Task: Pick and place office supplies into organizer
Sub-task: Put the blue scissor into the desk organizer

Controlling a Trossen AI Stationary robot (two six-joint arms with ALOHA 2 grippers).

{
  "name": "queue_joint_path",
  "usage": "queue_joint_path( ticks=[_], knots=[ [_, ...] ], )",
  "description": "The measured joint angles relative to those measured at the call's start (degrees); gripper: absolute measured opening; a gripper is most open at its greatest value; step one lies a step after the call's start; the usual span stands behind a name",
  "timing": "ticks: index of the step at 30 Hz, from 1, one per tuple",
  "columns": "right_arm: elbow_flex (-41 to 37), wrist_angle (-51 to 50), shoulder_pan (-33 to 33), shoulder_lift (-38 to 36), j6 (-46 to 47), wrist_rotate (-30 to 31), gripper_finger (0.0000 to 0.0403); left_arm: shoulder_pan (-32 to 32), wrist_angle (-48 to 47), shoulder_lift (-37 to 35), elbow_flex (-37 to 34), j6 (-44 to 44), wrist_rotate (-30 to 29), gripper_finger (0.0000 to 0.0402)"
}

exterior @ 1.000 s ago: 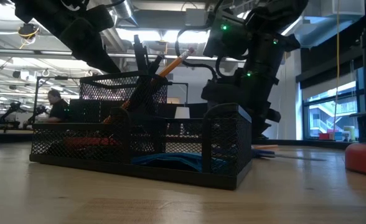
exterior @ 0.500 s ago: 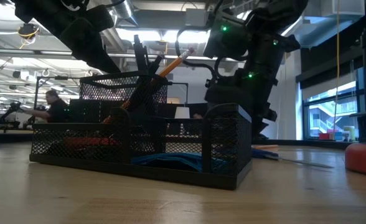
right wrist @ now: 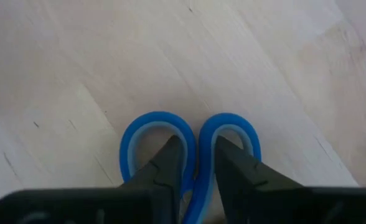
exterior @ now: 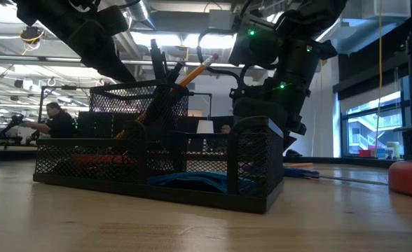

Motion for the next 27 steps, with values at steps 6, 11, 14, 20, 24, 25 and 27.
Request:
queue_joint_path(
  ticks=[6,11,14,20,24,25,27],
  knots=[
    [0.34,2.65,0.02,0.25,-3.14,0.15,0.0074,0.00,0.00,0.00,0.00,0.00,0.00,0.0092],
    [5.04,2.78,0.02,0.47,-9.64,0.36,0.0074,0.01,0.00,0.00,0.00,-0.50,0.00,0.0092],
    [9.07,2.19,0.07,0.42,-14.99,3.73,0.0074,0.00,0.06,0.00,0.00,-3.06,-0.01,0.0092],
    [15.82,1.05,0.04,0.31,-28.36,12.34,0.0074,0.00,3.35,0.02,-0.02,-6.44,-0.01,0.0092],
    [18.36,2.95,0.04,0.15,-36.27,14.73,0.0074,0.00,7.86,0.23,-0.02,-5.50,2.98,0.0092],
    [18.76,3.42,0.04,0.15,-37.80,14.74,0.0074,-0.17,9.35,0.49,-0.02,-2.77,4.30,0.0092],
    [19.65,3.41,0.04,0.15,-40.12,14.63,0.0074,-0.97,11.05,1.43,-0.02,4.60,6.14,0.0092]
  ],
)
